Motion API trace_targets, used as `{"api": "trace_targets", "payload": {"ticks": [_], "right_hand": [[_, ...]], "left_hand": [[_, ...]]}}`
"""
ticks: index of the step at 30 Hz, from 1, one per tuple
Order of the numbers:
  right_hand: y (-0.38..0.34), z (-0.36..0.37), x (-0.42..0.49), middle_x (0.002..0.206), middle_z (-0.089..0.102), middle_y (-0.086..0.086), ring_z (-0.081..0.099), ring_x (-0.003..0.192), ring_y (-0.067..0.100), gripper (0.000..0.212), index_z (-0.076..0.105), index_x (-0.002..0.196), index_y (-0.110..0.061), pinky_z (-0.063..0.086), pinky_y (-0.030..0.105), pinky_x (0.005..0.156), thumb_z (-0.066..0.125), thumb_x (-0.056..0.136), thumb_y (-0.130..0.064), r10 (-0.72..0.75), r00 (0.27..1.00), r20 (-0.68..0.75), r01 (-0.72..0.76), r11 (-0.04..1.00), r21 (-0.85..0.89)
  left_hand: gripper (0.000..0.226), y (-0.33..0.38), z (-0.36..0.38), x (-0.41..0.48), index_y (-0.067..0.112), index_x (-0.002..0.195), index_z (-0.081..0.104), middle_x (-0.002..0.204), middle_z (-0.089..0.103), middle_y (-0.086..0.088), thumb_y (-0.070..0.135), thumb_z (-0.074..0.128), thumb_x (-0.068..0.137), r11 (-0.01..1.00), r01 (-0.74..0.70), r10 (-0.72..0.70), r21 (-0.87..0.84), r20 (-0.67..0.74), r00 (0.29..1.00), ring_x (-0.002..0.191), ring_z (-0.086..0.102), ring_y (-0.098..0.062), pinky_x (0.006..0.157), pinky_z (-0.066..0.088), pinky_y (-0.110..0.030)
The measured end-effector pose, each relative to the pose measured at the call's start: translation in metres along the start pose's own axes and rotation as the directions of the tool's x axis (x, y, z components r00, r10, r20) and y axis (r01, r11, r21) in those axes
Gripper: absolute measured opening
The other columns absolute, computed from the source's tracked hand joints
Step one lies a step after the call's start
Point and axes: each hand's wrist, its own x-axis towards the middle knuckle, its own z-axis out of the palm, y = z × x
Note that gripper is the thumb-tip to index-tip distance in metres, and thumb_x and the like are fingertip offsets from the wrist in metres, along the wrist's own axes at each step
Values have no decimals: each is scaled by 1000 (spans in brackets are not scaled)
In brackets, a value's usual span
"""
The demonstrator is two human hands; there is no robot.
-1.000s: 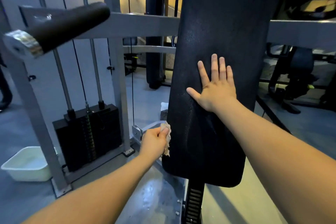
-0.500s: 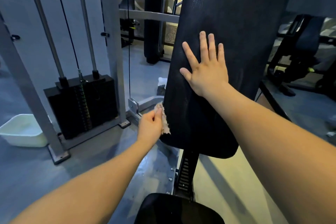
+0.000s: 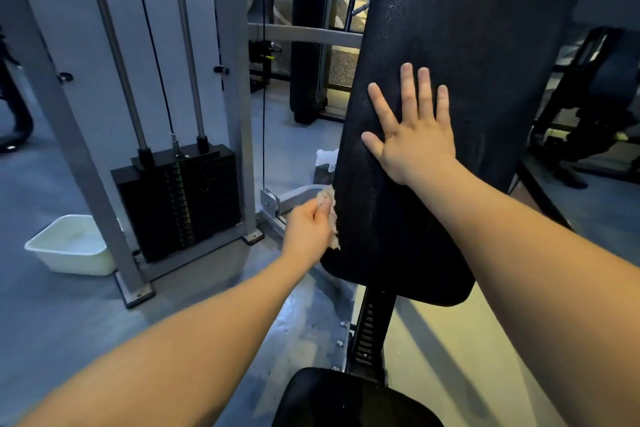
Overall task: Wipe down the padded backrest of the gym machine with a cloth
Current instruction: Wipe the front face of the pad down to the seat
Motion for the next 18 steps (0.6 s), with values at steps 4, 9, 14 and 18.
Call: {"api": "trace_targets", "payload": {"ticks": [4, 9, 14, 18], "right_hand": [[-2, -1, -3, 162, -36, 14, -29, 151, 35, 72, -27, 155, -36, -9, 56, 124, 12, 101, -65, 11, 1000, -4, -11, 1000, 22], [-2, -1, -2, 162, -36, 14, -30, 151, 35, 72, -28, 154, -36, -10, 57, 124, 12, 102, -65, 10, 1000, 18, -11, 1000, 19], [-6, 6, -5, 163, -34, 14, -29, 151, 35, 71, -25, 156, -34, -12, 57, 123, 11, 103, -62, 29, 1000, -5, -29, 998, 48], [-5, 7, -6, 163, -33, 14, -28, 151, 35, 71, -24, 157, -34, -12, 57, 123, 12, 103, -63, 21, 1000, -9, -20, 998, 56]], "left_hand": [[47, -49, -1, -40, 5, 70, 49, 49, 50, -11, 34, 45, 107, 929, 334, -313, -162, 140, 939, 43, 48, -21, 47, 41, -32], [45, 14, 1, 2, 15, 63, 50, 53, 51, -7, 25, 45, 107, 952, 247, -242, -179, 51, 969, 51, 49, -20, 49, 39, -26], [50, -31, 13, -30, 11, 66, 48, 54, 48, -2, 41, 43, 105, 961, 214, -223, -174, -30, 974, 55, 48, -21, 55, 42, -31], [51, -64, 21, -51, 6, 68, 56, 56, 56, -16, 40, 44, 104, 852, 432, -435, -296, 60, 898, 50, 51, -25, 53, 44, -35]]}}
